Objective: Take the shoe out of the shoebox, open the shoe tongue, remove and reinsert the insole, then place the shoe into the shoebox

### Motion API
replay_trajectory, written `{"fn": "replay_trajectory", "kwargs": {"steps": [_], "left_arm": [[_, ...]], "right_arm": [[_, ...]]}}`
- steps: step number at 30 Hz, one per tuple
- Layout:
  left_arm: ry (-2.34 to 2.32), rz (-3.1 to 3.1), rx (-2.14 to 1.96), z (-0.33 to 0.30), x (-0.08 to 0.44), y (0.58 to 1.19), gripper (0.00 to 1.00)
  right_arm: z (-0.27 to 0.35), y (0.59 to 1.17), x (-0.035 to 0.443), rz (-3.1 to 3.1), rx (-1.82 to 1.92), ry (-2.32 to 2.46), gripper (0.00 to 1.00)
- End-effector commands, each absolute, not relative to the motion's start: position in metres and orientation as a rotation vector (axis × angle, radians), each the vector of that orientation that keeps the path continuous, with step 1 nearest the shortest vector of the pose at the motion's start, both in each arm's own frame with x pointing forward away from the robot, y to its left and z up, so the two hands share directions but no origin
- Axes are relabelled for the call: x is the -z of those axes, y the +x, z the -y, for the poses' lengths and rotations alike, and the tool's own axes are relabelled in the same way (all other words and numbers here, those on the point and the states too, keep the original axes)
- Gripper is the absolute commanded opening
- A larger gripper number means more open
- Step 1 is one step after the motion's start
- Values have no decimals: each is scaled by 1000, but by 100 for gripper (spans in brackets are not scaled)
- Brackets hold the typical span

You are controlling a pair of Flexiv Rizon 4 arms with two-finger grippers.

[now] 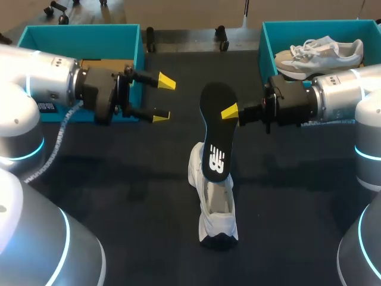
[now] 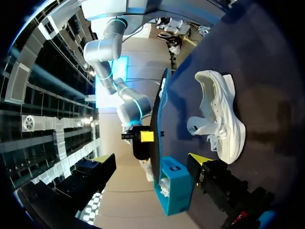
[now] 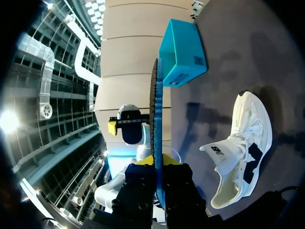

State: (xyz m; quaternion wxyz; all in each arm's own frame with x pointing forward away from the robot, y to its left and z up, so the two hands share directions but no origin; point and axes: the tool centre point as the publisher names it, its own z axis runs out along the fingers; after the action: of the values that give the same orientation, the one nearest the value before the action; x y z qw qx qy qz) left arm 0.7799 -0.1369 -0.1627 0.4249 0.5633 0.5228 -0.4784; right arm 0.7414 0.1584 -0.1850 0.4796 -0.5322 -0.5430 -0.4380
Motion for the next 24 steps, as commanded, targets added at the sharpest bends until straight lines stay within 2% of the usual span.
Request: {"fn": "replay_trajectory", "kwargs": {"steps": [1, 24], "left_arm": [[1393, -1287, 1229, 152, 173, 788, 100], [1297, -1258, 1262, 196, 188, 793, 99]], "right_arm": [[-160, 741, 185, 1326, 1069, -1302, 0], [-160, 741, 185, 1326, 1069, -1302, 0]]}}
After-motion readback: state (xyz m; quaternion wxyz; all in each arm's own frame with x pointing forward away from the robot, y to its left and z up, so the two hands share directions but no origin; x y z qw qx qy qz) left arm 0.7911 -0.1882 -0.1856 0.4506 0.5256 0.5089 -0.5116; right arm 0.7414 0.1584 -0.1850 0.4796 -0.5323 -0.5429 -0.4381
